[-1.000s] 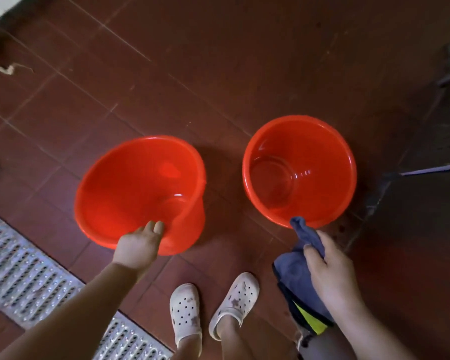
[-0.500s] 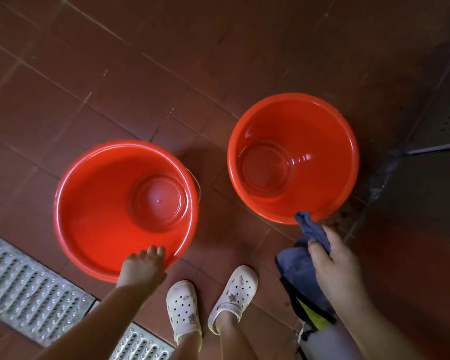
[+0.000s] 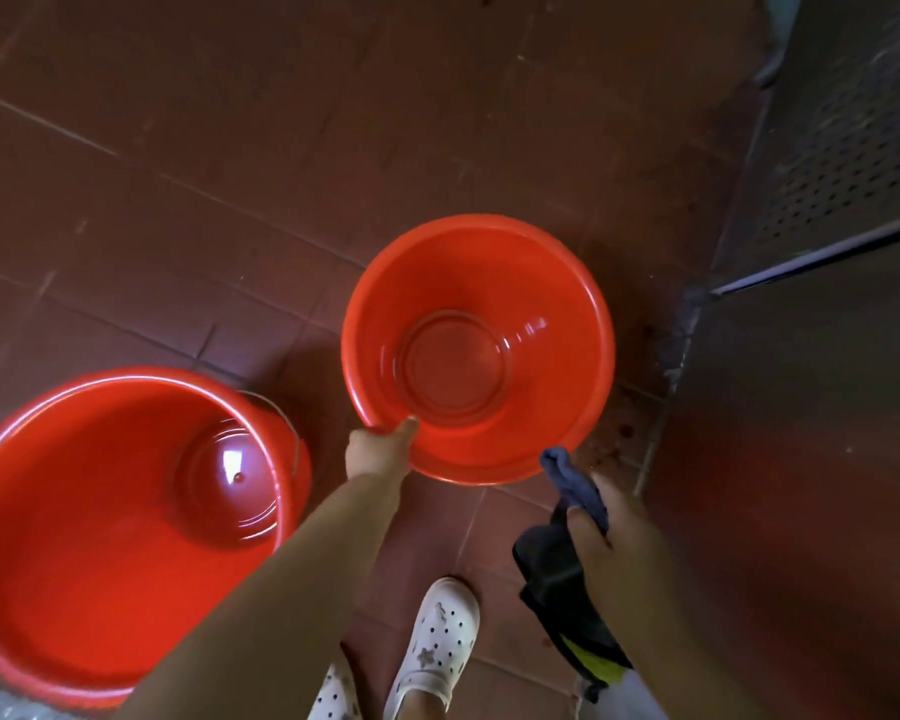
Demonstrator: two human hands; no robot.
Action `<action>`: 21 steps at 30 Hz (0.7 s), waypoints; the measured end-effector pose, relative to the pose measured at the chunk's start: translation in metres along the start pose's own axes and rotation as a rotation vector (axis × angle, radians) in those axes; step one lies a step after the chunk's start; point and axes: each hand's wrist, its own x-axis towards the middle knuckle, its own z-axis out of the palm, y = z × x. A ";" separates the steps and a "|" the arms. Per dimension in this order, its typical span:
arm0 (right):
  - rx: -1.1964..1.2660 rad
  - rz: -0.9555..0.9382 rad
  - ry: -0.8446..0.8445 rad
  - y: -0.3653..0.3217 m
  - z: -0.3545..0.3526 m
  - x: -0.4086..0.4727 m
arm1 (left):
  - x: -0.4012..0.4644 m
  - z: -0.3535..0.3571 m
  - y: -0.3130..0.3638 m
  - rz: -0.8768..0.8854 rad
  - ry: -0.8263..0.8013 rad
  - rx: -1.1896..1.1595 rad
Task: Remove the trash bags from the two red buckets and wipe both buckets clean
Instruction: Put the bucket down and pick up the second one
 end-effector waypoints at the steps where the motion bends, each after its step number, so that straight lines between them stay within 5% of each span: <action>1: -0.005 0.000 0.010 0.005 0.001 0.001 | 0.005 0.004 -0.001 -0.050 -0.032 -0.104; 9: 0.060 -0.013 0.031 -0.010 -0.033 -0.033 | -0.057 -0.021 0.022 0.105 0.130 0.095; 21: 0.017 -0.278 0.107 -0.134 -0.176 -0.188 | -0.325 -0.149 0.115 0.394 0.159 0.094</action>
